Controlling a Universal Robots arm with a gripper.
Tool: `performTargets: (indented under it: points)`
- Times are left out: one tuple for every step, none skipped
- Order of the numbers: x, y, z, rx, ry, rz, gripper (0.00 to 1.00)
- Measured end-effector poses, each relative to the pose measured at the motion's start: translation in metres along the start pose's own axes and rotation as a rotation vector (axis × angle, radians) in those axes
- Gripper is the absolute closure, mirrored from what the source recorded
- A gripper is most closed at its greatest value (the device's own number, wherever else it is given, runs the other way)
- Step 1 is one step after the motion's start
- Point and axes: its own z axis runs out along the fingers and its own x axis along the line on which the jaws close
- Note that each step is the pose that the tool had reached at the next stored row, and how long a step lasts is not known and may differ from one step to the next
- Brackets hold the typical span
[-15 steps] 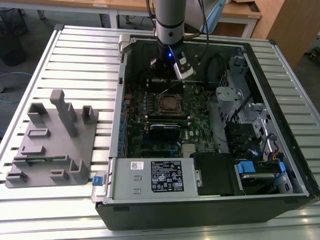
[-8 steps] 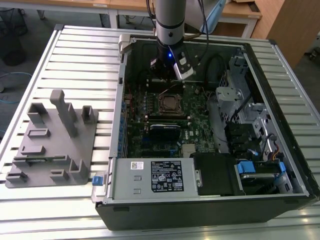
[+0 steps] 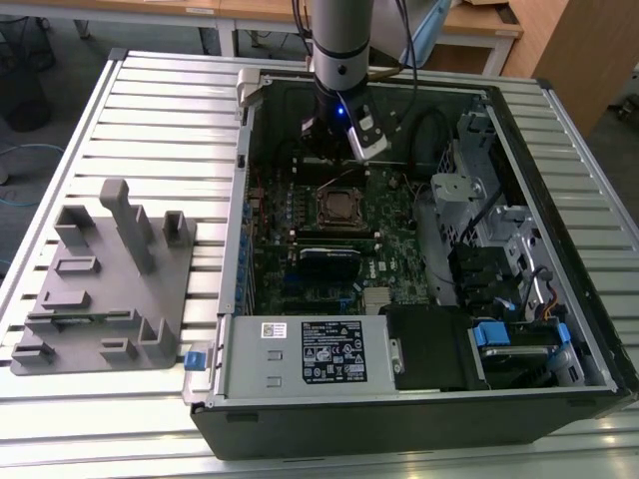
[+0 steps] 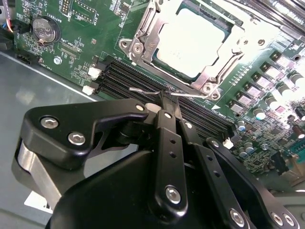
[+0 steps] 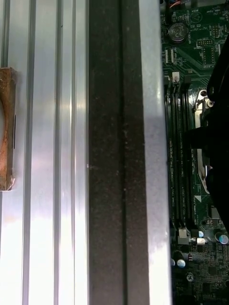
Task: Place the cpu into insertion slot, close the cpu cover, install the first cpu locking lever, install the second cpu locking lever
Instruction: 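Install the first cpu locking lever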
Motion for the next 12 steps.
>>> performTargets:
  points:
    - [-0.0003, 0.0000, 0.0002, 0.0000, 0.0000, 0.000, 0.89]
    - [-0.0005, 0.0000, 0.0004, -0.0001, -0.0001, 0.000, 0.89]
    - [-0.0006, -0.0001, 0.0009, -0.0003, -0.0002, 0.000, 0.89]
    - [-0.0006, -0.0002, 0.0013, -0.0002, -0.0002, 0.000, 0.89]
    - [-0.0006, -0.0003, 0.0017, 0.0001, 0.0000, 0.000, 0.89]
    - [-0.0006, -0.0003, 0.0022, 0.0000, -0.0001, 0.000, 0.89]
    - [-0.0006, -0.0004, 0.0023, 0.0001, 0.0000, 0.000, 0.89]
    - [-0.0006, -0.0004, 0.0023, 0.0002, 0.0001, 0.000, 0.89]
    - [-0.0006, -0.0004, 0.0023, 0.0003, 0.0001, 0.000, 0.89]
    - [-0.0006, -0.0004, 0.0024, 0.0002, 0.0001, 0.000, 0.89]
    - [-0.0006, -0.0004, 0.0024, 0.0001, 0.0000, 0.000, 0.89]
    - [-0.0008, -0.0004, 0.0026, 0.0000, 0.0000, 0.000, 0.89]
